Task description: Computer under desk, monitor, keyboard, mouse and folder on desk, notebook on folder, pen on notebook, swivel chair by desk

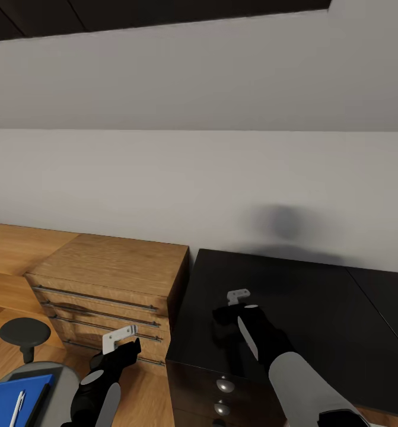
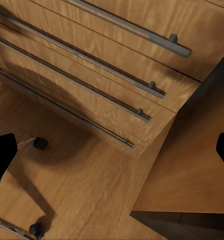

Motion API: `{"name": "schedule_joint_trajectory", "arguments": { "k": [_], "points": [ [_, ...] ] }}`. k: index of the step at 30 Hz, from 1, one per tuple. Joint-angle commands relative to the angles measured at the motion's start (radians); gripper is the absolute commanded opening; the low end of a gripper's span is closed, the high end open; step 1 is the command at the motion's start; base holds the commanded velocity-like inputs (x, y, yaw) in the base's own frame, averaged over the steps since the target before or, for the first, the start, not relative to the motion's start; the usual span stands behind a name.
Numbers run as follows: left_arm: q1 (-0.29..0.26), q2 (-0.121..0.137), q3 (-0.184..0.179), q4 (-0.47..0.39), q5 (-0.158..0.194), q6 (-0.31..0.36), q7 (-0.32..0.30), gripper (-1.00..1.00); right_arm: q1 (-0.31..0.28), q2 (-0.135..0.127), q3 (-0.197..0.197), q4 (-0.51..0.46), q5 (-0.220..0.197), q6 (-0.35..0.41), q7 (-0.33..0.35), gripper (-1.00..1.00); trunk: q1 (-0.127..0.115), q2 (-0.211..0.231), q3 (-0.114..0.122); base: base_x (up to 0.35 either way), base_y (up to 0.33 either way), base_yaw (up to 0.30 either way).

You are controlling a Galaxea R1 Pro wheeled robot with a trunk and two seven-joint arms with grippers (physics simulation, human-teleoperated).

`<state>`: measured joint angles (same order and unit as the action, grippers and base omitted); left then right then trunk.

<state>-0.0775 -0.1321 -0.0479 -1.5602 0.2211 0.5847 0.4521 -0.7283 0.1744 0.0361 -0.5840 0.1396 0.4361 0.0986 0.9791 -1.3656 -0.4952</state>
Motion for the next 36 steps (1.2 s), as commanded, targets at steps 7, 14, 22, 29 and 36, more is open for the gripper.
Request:
{"name": "schedule_joint_trajectory", "arguments": {
  "k": [7,14,22,29,36],
  "points": [
    [-0.001,0.0,-0.001,-0.001,0.011,0.003,0.01,1.0,0.0,0.0,-0.001,-0.002,0.011,0.007,0.005,1.0,0.0,-0.001,-0.001,0.0,0.0,0.0],
    [-0.001,0.0,-0.001,-0.001,0.011,0.003,0.01,1.0,0.0,0.0,-0.001,-0.003,0.011,0.007,0.004,1.0,0.0,-0.001,-0.001,0.0,0.0,0.0],
    [-0.001,0.0,-0.001,-0.001,0.011,0.003,0.01,1.0,0.0,0.0,-0.002,-0.002,0.011,0.022,0.003,1.0,0.0,-0.001,-0.001,0.0,0.0,0.0],
    [-0.001,0.0,-0.001,-0.001,0.011,0.003,0.01,1.0,0.0,0.0,-0.002,-0.002,0.011,0.026,0.001,1.0,0.0,-0.001,-0.001,0.0,0.0,0.0],
    [-0.001,0.0,-0.001,-0.001,0.011,0.003,0.01,1.0,0.0,0.0,-0.002,-0.002,0.011,0.027,0.0,1.0,0.0,-0.001,-0.001,0.0,0.0,0.0]
  ]
}}
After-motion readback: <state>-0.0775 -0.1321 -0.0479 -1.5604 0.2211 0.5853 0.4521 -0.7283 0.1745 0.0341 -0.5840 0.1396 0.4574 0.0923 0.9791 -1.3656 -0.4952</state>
